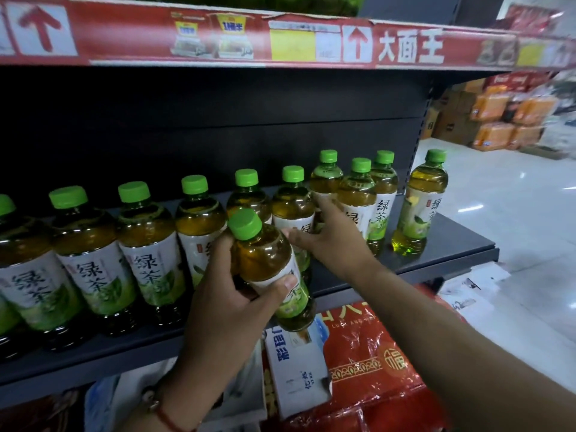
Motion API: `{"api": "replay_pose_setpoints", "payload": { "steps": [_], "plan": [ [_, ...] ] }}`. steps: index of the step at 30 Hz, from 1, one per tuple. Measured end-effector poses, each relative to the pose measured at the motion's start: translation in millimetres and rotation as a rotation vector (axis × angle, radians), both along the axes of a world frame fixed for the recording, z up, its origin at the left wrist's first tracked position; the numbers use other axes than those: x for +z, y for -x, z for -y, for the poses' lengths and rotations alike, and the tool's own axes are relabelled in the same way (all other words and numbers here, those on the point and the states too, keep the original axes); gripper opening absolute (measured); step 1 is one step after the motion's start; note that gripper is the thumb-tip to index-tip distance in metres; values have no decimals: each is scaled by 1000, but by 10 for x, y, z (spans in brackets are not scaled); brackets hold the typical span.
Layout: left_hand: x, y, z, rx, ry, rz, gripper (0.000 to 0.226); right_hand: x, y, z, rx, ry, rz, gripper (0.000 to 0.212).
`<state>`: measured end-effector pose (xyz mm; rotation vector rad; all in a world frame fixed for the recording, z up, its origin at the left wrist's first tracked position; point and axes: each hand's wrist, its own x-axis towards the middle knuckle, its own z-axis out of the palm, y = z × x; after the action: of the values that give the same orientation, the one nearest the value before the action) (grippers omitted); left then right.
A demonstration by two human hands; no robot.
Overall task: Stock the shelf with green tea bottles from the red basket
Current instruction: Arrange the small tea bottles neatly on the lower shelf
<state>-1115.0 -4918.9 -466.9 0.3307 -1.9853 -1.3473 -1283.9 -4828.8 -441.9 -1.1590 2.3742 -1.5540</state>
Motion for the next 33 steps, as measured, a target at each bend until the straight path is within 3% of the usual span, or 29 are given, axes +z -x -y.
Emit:
{"api": "replay_pose_setpoints", "payload": {
  "steps": [4,8,13,16,19,24,33],
  "plan": [
    [-3,36,-73,-6,-6,-2,62,-20,-176,-249,-15,178,161,28],
    [76,147,-171,20,6,-31,62,-240,-532,-721,-80,314,351,26],
    [217,461,-388,28,101,-20,61,-471,-268,-797,-314,266,275,36],
    [216,658,-519,37,164,8,70,-553,102,-686,-431,83,194,55],
    [184,763,-562,63,191,41,72,-583,322,-598,-410,-68,109,71],
    [109,839,-570,88,234,67,75,-567,493,-543,-423,-181,-70,64],
    [72,886,-599,75,328,73,73,-592,853,-744,-497,-108,1,57]
  ]
}}
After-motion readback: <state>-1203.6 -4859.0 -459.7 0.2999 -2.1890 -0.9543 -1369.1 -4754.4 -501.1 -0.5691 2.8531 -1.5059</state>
